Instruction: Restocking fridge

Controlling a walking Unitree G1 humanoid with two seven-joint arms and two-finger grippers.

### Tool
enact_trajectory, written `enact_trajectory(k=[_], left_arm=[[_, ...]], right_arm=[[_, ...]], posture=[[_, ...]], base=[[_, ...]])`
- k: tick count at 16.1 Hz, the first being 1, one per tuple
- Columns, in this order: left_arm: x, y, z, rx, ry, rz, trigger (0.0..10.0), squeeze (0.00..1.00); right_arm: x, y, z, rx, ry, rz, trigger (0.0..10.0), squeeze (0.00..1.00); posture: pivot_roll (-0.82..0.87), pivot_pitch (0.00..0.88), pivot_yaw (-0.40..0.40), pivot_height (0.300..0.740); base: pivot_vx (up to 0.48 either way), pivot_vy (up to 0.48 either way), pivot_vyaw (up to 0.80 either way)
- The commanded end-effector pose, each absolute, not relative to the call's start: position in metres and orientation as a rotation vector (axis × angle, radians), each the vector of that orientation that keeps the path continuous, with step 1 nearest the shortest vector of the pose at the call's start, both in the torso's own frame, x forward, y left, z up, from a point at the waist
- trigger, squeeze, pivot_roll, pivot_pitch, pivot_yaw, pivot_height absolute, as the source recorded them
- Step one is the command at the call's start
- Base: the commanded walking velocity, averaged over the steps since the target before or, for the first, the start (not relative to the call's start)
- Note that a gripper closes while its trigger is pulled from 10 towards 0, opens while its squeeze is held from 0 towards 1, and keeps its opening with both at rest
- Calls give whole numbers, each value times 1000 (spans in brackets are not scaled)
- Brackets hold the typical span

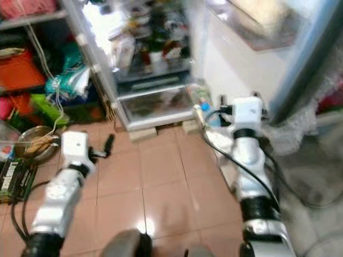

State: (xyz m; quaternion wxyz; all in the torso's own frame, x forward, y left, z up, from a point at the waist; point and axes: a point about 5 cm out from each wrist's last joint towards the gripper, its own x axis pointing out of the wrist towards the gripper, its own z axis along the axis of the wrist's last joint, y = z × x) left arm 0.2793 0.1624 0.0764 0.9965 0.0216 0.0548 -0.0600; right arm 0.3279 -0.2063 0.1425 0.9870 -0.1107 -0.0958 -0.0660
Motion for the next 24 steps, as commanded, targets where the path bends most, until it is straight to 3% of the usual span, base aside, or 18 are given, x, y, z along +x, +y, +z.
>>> enact_trajectory(k=[1, 7, 11, 17, 24], left_arm=[[278, 173, 78, 61, 108, -82, 10000, 0], [273, 171, 78, 36, 90, -64, 10000, 0], [274, 171, 79, 28, 84, -60, 10000, 0], [275, 171, 79, 14, 82, -56, 10000, 0], [274, 173, 82, -9, 64, -37, 10000, 0]], right_arm=[[327, -198, 147, -211, -226, -108, 10000, 0], [283, -199, 117, -232, -155, -52, 10000, 0], [247, -209, 99, -267, -68, -60, 10000, 0], [258, -212, 107, -274, -74, -71, 10000, 0], [272, -214, 116, -264, -104, -97, 10000, 0]], posture=[[50, 101, 44, 740], [36, 105, 33, 740], [18, 113, 35, 740], [23, 113, 31, 740], [27, 118, 37, 740]], base=[[0, 0, 0], [0, 0, 0], [0, -383, 0], [0, -399, 0], [0, 0, 0]])
